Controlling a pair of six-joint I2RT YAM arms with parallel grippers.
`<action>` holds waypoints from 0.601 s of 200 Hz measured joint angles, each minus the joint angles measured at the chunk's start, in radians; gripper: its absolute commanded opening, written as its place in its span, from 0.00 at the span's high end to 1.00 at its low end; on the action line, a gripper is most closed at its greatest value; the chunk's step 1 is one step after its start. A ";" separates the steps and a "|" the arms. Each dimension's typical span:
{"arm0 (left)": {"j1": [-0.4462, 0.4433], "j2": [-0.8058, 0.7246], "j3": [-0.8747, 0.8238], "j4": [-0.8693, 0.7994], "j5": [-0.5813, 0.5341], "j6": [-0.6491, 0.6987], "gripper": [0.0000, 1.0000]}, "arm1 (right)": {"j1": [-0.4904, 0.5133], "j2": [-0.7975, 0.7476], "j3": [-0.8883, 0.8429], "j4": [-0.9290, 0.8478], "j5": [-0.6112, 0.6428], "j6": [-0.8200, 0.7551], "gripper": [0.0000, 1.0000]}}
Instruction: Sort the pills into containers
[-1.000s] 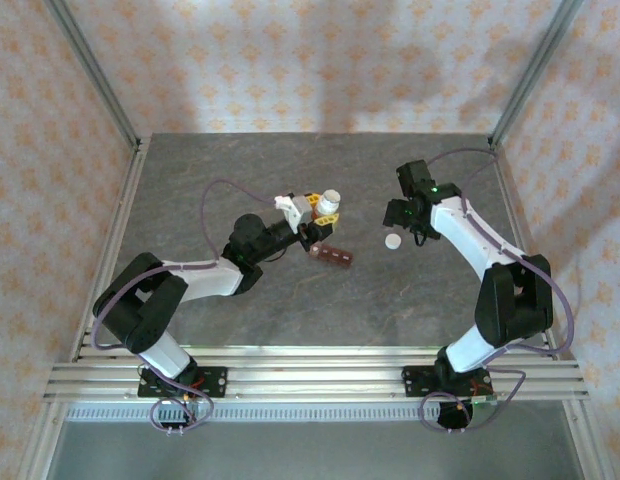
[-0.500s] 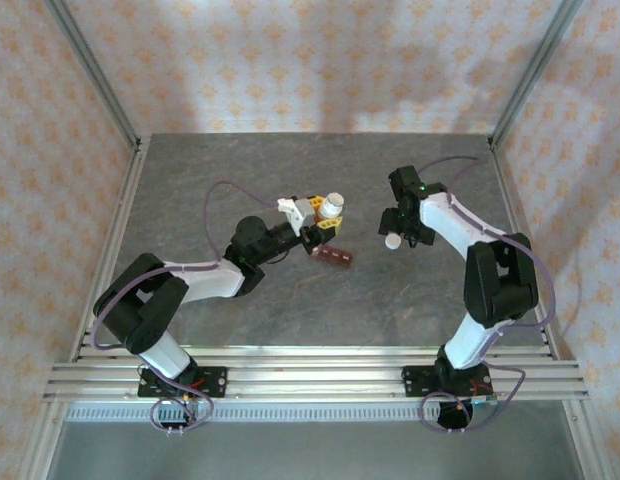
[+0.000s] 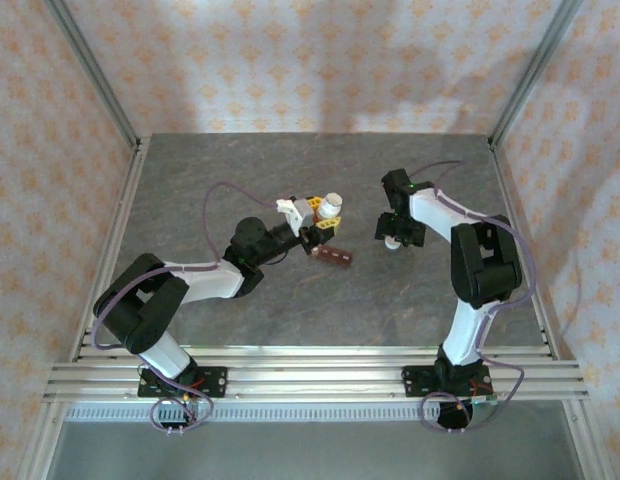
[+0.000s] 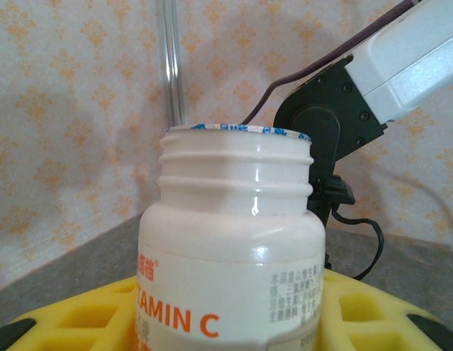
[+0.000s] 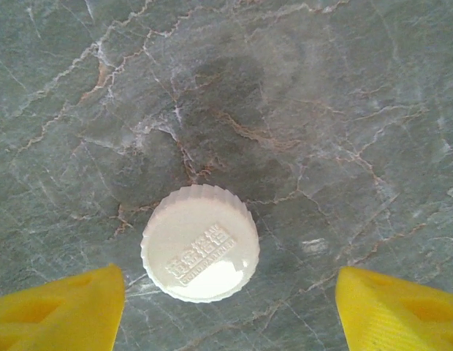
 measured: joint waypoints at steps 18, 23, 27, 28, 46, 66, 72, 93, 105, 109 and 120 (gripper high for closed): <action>0.000 0.000 0.000 0.000 -0.003 0.000 1.00 | 0.000 0.023 0.006 0.008 -0.003 0.000 0.30; 0.000 0.000 0.000 0.000 -0.003 0.000 1.00 | 0.000 0.027 0.006 0.008 -0.003 -0.001 0.30; 0.000 0.000 0.000 0.000 -0.003 0.000 1.00 | 0.000 0.032 0.006 0.008 -0.003 -0.001 0.31; 0.000 0.000 0.000 0.000 -0.003 0.000 1.00 | 0.000 0.033 0.006 0.008 -0.003 -0.001 0.31; 0.000 0.000 0.000 0.000 -0.003 0.000 1.00 | 0.000 0.043 0.006 0.008 -0.003 -0.003 0.34; 0.000 0.000 0.000 0.000 -0.003 -0.001 1.00 | 0.000 0.043 0.006 0.011 -0.003 -0.003 0.36; 0.000 0.000 0.000 0.000 -0.003 -0.001 1.00 | 0.000 0.043 0.006 0.011 -0.003 -0.003 0.37; 0.000 0.000 0.000 0.000 -0.003 -0.001 1.00 | 0.000 0.043 0.006 0.012 -0.003 -0.003 0.42; 0.000 0.000 0.000 0.000 -0.003 -0.001 1.00 | 0.000 0.043 0.006 0.012 -0.003 -0.006 0.47; 0.000 0.000 0.000 0.000 -0.003 -0.001 1.00 | 0.000 0.043 0.006 0.012 -0.003 -0.005 0.49; 0.000 0.000 0.000 0.000 -0.003 -0.003 1.00 | 0.000 0.043 0.006 0.013 -0.004 -0.006 0.53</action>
